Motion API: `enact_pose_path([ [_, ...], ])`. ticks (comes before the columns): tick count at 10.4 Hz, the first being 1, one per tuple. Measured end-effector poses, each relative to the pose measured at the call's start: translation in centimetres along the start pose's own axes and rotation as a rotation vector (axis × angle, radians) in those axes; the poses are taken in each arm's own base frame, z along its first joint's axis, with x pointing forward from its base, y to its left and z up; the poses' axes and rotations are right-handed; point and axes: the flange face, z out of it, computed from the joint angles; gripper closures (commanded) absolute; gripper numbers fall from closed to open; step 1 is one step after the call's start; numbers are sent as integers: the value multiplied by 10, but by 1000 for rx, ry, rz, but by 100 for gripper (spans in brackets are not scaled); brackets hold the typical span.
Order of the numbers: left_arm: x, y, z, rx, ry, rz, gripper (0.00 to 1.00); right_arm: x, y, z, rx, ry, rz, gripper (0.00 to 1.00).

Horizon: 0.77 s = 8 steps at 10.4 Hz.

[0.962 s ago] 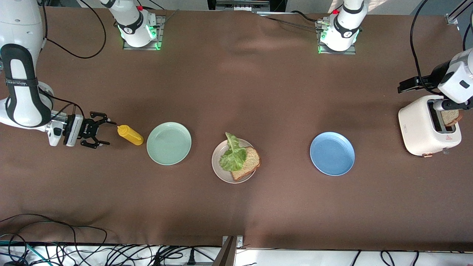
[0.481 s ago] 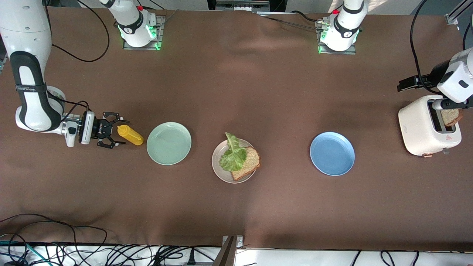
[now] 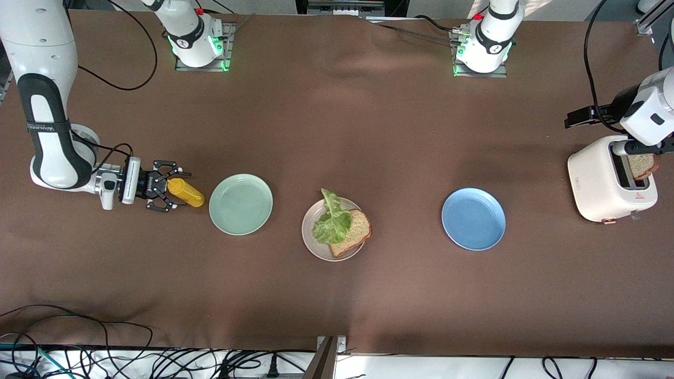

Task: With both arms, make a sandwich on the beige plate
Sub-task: 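Grasp the yellow mustard bottle with the right gripper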

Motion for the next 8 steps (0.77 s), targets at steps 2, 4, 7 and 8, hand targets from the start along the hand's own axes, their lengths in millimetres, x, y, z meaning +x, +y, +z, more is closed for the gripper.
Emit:
enact_pose_path([
  [2,0,3,0,1,1,6,0,2,2,-1,-4,2,-3,100],
  [4,0,10,-2,4,4,18,0,3,4,-3,-13,-5,-6,100],
  [7,0,16,-2,7,5,30,0,25,18,-12,-20,-78,63,100],
  [8,0,16,-2,7,5,30,0,47,24,-16,-7,-131,104,100],
])
